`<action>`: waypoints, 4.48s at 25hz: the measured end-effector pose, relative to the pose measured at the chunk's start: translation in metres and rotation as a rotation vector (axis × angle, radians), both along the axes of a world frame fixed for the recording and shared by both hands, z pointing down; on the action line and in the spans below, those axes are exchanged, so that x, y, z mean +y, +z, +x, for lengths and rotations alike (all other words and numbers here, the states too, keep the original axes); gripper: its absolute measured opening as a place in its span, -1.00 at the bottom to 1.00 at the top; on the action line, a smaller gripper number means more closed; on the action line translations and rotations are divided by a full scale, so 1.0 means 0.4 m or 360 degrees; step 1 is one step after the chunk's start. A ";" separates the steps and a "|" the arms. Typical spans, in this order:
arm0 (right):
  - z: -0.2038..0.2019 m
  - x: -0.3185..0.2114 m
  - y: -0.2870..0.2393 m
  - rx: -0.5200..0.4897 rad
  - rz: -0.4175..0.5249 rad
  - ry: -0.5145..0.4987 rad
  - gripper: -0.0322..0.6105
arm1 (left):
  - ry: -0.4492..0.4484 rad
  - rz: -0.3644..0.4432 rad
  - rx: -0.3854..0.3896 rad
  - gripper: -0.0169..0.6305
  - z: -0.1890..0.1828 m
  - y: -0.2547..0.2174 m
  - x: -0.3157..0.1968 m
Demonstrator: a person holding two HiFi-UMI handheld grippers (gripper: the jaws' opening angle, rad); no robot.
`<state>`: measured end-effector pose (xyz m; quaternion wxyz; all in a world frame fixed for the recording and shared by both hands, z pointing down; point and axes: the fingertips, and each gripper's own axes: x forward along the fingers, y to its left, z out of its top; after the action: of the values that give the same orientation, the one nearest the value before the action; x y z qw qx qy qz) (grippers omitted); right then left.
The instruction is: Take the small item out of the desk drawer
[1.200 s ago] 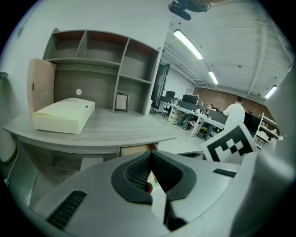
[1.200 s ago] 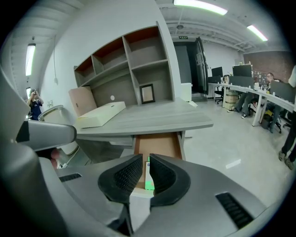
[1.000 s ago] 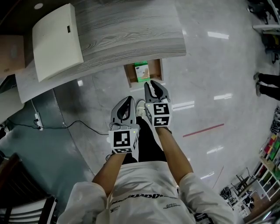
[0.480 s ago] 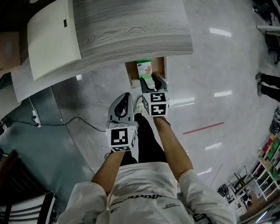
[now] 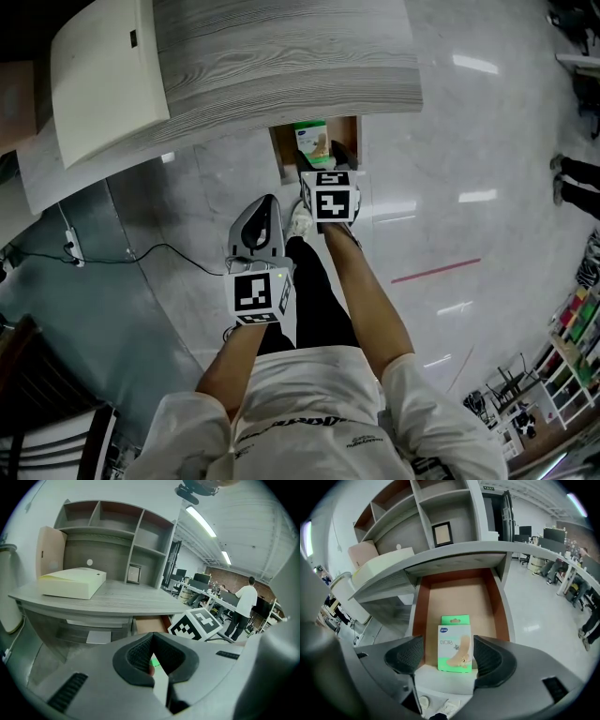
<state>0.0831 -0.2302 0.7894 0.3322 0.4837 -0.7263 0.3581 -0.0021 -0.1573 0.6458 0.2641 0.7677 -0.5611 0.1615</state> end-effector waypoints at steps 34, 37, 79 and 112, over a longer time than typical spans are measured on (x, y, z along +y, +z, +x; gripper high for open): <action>0.003 -0.079 0.140 0.0230 -0.0135 0.0046 0.14 | -0.0115 -0.0072 -0.0021 -0.90 -0.072 0.070 -0.009; -0.001 -0.080 0.139 0.0238 -0.0137 0.0039 0.13 | -0.0118 -0.0073 -0.0023 -0.90 -0.075 0.072 -0.008; 0.037 0.033 -0.265 0.0078 0.0205 0.0144 0.13 | 0.0009 0.0164 -0.0077 -0.90 -0.090 -0.230 0.093; -0.036 0.276 -0.829 -0.0061 0.0644 0.0154 0.13 | 0.0180 0.0405 -0.0038 -0.90 -0.136 -0.617 0.223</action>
<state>0.0686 -0.1198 0.4579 0.1969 0.5679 -0.7655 0.2295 -0.0564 -0.0679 0.3991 0.1485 0.8233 -0.5361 0.1127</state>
